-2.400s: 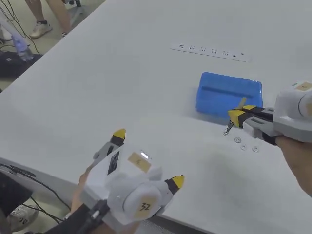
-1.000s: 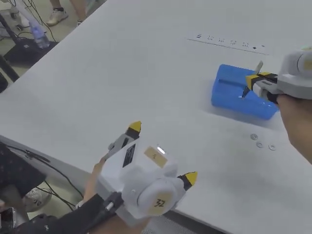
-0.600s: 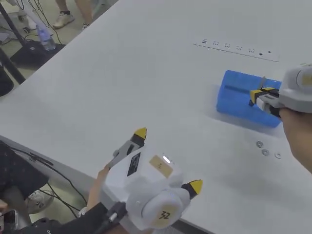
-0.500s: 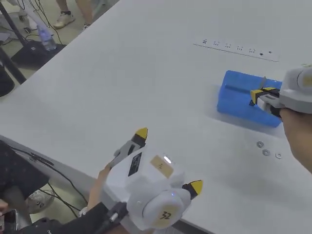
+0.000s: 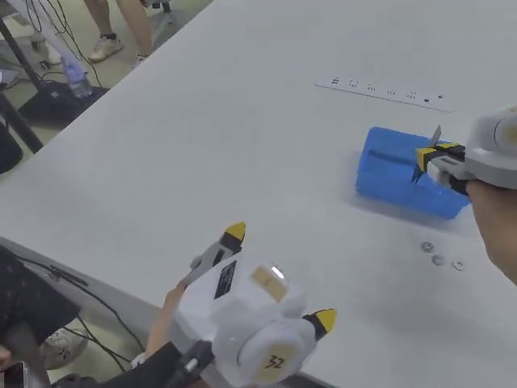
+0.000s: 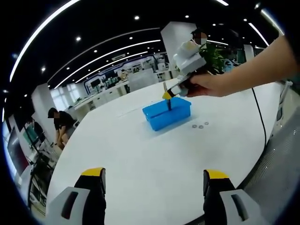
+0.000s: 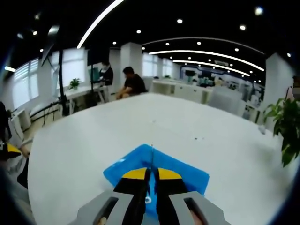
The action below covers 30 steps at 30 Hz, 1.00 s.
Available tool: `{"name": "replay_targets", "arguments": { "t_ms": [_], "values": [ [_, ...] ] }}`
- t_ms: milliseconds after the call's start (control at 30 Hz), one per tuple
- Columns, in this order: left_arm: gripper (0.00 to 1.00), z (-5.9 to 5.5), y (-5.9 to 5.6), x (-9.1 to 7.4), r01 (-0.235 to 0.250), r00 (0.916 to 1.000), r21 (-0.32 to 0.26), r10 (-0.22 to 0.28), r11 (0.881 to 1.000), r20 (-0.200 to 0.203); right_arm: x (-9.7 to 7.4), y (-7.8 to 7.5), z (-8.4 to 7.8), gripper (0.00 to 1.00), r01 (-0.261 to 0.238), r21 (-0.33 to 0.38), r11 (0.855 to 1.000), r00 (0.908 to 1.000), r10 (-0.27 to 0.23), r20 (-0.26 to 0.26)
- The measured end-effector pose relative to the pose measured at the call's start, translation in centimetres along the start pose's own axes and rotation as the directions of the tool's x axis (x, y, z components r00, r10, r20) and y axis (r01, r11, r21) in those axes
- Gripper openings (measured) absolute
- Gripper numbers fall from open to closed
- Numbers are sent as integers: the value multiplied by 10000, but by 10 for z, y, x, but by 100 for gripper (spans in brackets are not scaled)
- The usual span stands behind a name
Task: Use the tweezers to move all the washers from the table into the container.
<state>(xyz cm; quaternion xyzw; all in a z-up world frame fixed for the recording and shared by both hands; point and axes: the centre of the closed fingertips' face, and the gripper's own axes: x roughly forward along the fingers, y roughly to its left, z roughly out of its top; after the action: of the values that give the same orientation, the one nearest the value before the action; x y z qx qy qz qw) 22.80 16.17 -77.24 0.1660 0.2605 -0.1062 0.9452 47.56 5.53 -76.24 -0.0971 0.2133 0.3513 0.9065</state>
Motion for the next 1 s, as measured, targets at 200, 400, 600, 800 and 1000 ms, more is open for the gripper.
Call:
{"name": "replay_targets", "arguments": {
  "t_ms": [200, 400, 600, 800, 1000],
  "values": [
    [88, 3, -5, -1, 257, 9995, -26, -256, 9997, 170, -33, -7, 9, 3, 95, 126, 9999, 9985, -102, 537],
    [88, 9, -10, -3, 642, 9968, -280, -627, 9975, 490, -69, -7, 2, 3, 155, 684, 9975, 9971, -205, 739],
    [89, 8, -17, -3, 924, 9950, -137, -918, 9956, 404, -92, -3, -18, 3, 202, 1194, 9926, 9974, -283, 665],
    [91, 10, -24, -5, 1427, 9888, -93, -1421, 9897, 453, -104, 1, -33, 3, 260, 1300, 9912, 9981, -330, 521],
    [92, 10, -33, -9, 1974, 9797, 62, -1975, 9803, 347, -111, 0, -38, 3, 342, 1400, 9896, 9978, -417, 507]
  ]
}}
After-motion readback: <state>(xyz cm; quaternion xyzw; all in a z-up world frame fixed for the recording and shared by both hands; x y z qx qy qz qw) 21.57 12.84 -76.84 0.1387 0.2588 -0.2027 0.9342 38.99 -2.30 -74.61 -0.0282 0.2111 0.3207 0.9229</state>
